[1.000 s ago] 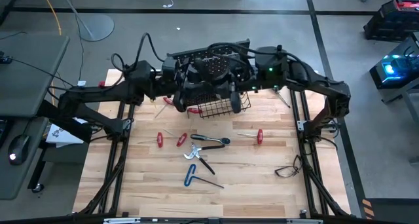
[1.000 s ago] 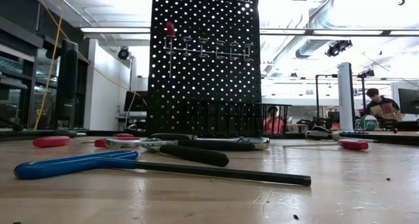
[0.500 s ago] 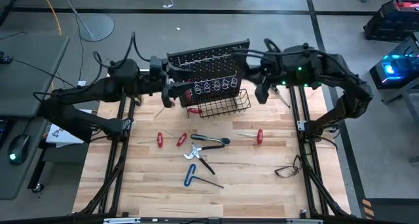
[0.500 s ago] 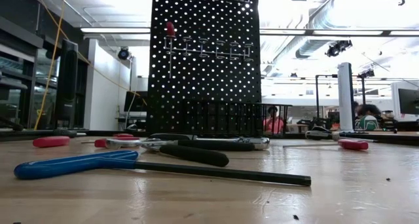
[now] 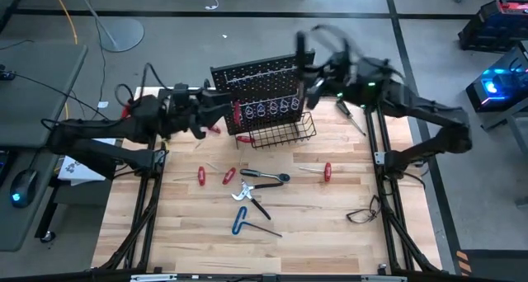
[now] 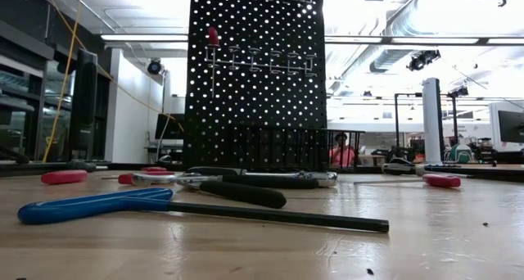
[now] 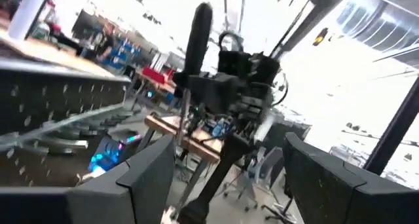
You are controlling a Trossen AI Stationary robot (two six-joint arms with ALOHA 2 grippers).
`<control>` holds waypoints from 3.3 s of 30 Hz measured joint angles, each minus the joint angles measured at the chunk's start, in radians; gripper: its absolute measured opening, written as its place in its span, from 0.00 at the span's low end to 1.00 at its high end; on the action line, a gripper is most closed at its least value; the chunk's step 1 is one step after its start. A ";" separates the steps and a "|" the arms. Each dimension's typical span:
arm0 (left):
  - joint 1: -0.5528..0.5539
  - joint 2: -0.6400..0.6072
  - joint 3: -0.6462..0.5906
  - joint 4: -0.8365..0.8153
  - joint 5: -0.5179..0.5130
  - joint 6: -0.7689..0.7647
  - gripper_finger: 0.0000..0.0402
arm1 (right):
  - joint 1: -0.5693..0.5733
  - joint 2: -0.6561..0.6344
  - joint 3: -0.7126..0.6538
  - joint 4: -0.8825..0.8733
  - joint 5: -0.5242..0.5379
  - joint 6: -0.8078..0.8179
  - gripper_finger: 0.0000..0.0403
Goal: Hang tools onto peg board
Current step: Hang the black nut driver on the peg board, then hang the blue pick tool on the peg board
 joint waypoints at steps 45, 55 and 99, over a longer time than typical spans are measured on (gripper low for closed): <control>-0.018 -0.030 0.001 -0.041 -0.128 0.091 0.64 | -0.066 0.068 -0.155 0.279 0.106 -0.186 0.14; -0.018 -0.030 0.001 -0.046 -0.127 0.116 0.64 | -0.073 0.076 -0.158 0.271 0.115 -0.209 0.19; -0.244 0.184 0.001 -0.777 0.051 0.162 0.64 | -0.072 -0.194 -0.159 -0.054 -0.031 -0.168 0.48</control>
